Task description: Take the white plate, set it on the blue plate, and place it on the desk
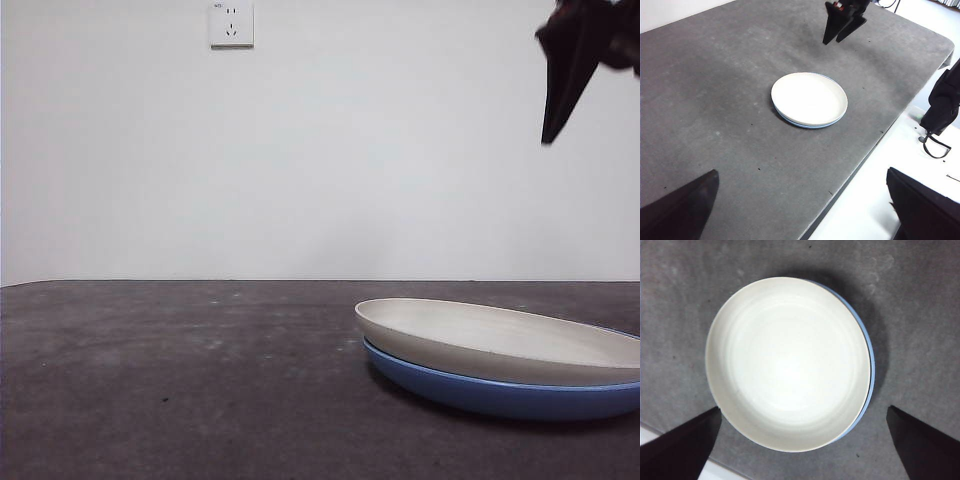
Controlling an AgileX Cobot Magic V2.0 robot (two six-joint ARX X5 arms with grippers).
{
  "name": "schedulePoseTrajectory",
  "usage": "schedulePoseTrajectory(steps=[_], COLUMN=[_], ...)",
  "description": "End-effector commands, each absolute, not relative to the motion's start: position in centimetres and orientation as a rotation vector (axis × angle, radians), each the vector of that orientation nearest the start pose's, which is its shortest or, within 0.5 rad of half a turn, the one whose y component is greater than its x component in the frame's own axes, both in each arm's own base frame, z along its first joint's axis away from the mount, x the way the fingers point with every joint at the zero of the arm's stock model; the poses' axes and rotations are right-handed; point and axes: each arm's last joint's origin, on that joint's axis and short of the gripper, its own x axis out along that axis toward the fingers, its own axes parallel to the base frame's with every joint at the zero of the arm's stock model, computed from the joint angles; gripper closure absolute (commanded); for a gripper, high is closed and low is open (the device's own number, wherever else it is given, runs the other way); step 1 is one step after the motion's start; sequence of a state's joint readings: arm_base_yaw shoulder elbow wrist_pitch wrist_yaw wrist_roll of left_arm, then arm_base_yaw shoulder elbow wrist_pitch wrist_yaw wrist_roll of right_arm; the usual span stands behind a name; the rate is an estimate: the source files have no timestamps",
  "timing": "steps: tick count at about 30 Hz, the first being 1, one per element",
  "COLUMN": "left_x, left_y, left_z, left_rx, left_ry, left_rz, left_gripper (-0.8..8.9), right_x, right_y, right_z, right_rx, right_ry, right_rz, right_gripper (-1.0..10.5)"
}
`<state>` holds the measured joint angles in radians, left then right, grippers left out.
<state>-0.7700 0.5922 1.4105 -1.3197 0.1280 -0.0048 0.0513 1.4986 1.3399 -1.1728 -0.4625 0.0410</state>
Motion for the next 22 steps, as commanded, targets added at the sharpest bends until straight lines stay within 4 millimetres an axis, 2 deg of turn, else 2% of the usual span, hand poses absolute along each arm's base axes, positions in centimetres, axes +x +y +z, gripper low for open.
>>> schedulePoseTrajectory(steps=[1,6,10,13,17,22], left_x=[0.4,0.4,0.4,0.4,0.4,0.5], left_y=[-0.9,-0.9,-0.9,-0.9,-0.9,-0.9], left_z=[42.8,42.8,42.8,42.8,42.9,43.0], left_rx=[0.168,0.168,0.168,0.168,0.164,0.162], left_ry=[0.468,0.468,0.467,0.463,0.450,0.445], left_rz=[-0.885,-0.885,-0.885,-0.886,-0.887,-0.887], left_gripper=[1.87,1.87,1.87,1.87,1.87,1.87], right_x=[28.8,29.1,28.3,27.8,27.3,27.1], right_y=[2.7,2.7,2.5,2.4,2.5,2.6], right_z=[28.0,24.4,21.2,19.5,18.0,17.3], right_rx=[0.293,0.294,0.302,0.312,0.326,0.365], right_ry=[1.362,1.416,1.439,1.442,1.436,1.417], right_rz=[0.436,0.436,0.430,0.422,0.424,0.465], right_gripper=[3.2,3.2,3.2,3.2,3.2,4.1])
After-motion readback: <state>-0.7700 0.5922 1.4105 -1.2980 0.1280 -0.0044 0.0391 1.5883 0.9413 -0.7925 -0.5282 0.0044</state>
